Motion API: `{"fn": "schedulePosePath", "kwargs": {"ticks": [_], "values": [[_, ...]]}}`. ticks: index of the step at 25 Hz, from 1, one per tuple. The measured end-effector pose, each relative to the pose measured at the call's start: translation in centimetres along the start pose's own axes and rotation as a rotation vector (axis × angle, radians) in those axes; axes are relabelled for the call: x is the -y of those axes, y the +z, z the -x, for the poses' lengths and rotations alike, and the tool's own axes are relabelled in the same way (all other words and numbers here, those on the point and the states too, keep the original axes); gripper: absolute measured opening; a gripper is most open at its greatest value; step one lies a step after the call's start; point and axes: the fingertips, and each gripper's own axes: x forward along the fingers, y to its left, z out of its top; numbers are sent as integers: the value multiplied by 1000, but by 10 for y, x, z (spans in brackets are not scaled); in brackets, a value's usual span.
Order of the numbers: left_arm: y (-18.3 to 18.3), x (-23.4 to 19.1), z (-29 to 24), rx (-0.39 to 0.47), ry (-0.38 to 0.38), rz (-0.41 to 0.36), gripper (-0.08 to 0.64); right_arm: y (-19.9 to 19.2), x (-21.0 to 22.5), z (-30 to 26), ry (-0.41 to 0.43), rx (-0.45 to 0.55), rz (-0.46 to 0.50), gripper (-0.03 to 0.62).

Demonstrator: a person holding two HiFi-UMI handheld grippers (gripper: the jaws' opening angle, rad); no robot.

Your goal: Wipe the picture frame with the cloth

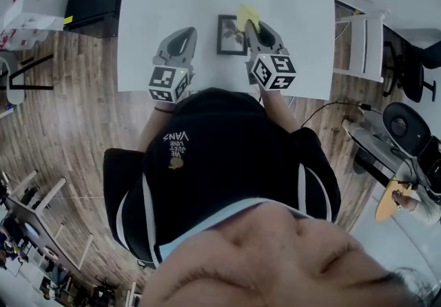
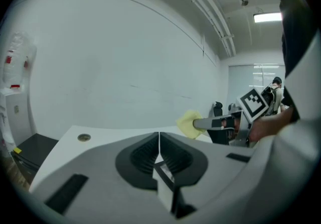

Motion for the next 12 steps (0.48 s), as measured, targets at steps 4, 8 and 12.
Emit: {"fn": "schedulePosePath", "kwargs": {"ticks": [4, 8, 12], "values": [[-3, -4, 8, -5, 29, 2, 17, -8, -4, -12, 19, -26, 6, 46], [-6, -2, 12, -9, 47, 10, 17, -18, -3, -21, 31, -56, 5, 46], [-8, 0, 14, -13, 59, 15, 18, -33, -1, -31, 41, -92, -4, 46]]}}
